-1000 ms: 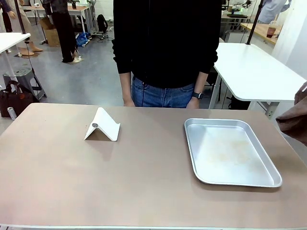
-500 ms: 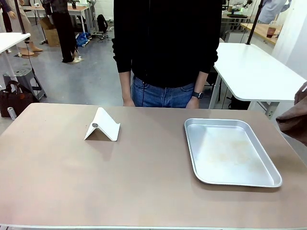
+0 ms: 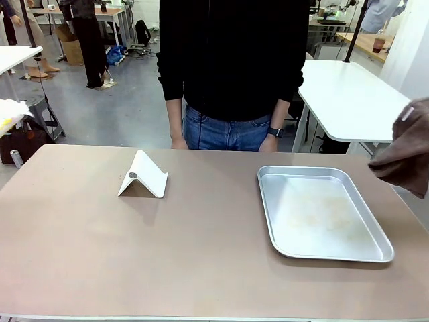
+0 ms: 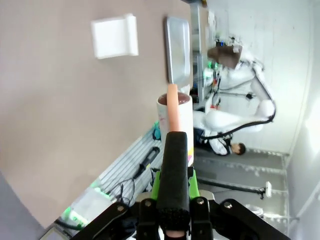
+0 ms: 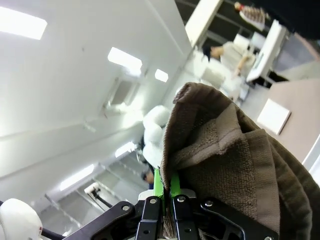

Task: Clean the surface of the table.
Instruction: Return the Lint Roller and towel to their original positions.

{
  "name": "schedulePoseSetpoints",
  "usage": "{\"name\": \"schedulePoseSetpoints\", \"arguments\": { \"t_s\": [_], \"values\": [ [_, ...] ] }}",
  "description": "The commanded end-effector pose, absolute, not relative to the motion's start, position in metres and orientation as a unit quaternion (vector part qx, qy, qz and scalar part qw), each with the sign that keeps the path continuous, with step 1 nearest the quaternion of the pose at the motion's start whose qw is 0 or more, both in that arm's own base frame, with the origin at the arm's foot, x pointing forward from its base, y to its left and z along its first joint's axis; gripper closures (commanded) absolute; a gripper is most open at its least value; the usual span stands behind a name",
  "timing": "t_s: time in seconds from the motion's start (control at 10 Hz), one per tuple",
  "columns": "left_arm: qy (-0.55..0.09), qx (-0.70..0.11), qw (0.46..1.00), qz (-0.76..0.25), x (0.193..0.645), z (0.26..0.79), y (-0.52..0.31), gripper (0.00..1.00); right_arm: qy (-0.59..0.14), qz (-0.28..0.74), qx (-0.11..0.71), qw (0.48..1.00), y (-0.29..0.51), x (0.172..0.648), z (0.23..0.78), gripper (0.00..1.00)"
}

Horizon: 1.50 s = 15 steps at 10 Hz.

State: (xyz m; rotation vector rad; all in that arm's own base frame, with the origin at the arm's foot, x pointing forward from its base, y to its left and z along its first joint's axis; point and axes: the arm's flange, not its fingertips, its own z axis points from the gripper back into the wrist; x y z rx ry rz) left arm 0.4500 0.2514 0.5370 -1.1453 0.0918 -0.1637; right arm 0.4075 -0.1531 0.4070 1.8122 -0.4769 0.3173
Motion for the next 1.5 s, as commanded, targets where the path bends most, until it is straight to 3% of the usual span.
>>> {"name": "schedulePoseSetpoints", "arguments": {
  "t_s": [0.0, 0.3, 0.4, 0.7, 1.0, 1.1, 1.4],
  "values": [
    [0.066, -0.547, 0.826, -0.12, 0.424, 0.551, 0.213, 0.78, -0.154, 0.207, 0.741, 0.62, -0.097, 0.42, 0.422, 0.95],
    [0.043, -0.539, 0.823, -0.175, 0.399, 0.559, 0.146, 0.78, -0.066, 0.298, 0.698, 0.648, -0.012, 0.452, 0.442, 0.95],
    [-0.012, -0.526, 0.834, -0.165, 0.392, 0.562, 0.13, 0.78, -0.054, 0.323, 0.677, 0.659, 0.02, 0.463, 0.445, 0.95],
    [-0.097, -0.494, 0.855, -0.123, 0.382, 0.556, 0.098, 0.78, -0.049, 0.379, 0.624, 0.681, 0.09, 0.488, 0.451, 0.95],
    [-0.059, -0.482, 0.869, -0.097, 0.394, 0.544, 0.106, 0.78, -0.072, 0.367, 0.6, 0.707, 0.099, 0.503, 0.439, 0.95],
    [-0.087, -0.487, 0.86, -0.122, 0.389, 0.552, 0.101, 0.78, -0.054, 0.39, 0.617, 0.682, 0.118, 0.493, 0.45, 0.95],
    [-0.087, -0.487, 0.86, -0.122, 0.389, 0.552, 0.101, 0.78, -0.054, 0.39, 0.617, 0.682, 0.118, 0.493, 0.45, 0.95]
  ]
}}
